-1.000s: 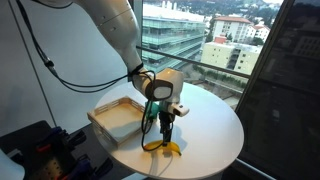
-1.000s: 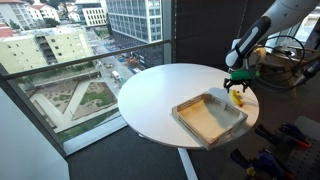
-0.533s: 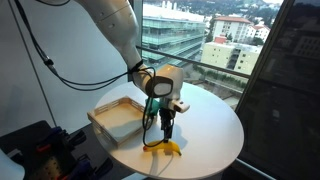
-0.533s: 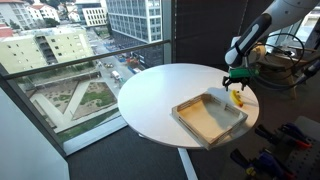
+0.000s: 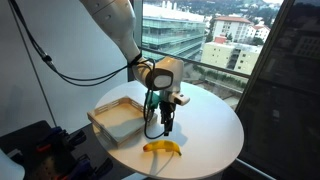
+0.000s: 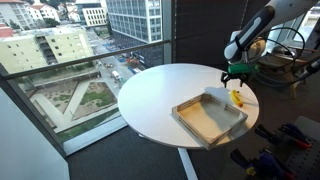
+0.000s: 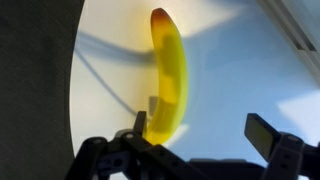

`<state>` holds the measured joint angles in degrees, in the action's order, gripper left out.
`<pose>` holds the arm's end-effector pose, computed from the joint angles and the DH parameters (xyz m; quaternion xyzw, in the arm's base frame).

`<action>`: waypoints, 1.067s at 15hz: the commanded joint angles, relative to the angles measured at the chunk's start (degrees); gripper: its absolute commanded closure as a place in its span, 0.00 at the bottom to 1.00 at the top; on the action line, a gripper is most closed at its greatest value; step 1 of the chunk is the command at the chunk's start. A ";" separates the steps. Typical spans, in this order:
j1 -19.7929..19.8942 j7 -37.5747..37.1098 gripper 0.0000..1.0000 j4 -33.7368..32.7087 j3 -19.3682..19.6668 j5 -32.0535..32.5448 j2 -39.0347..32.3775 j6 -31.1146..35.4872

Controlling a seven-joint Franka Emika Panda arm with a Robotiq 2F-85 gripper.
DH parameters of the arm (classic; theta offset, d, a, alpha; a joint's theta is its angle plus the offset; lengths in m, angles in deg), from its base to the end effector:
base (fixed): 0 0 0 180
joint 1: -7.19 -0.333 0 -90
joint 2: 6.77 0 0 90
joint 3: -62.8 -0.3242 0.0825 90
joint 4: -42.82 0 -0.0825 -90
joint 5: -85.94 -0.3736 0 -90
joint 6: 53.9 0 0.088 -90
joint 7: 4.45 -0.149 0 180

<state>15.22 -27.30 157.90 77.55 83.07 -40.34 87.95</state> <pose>0.5395 -0.2297 0.1338 0.9178 -0.3898 -0.0489 0.0571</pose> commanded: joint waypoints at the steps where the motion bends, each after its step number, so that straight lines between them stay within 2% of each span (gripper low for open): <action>1: -0.19 1.49 0.00 1.50 -0.24 -0.16 3.57 -2.37; 16: -2.08 4.61 0.00 3.39 -2.66 0.68 11.73 -7.41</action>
<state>13.20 -24.25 159.33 75.62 83.15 -32.15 82.22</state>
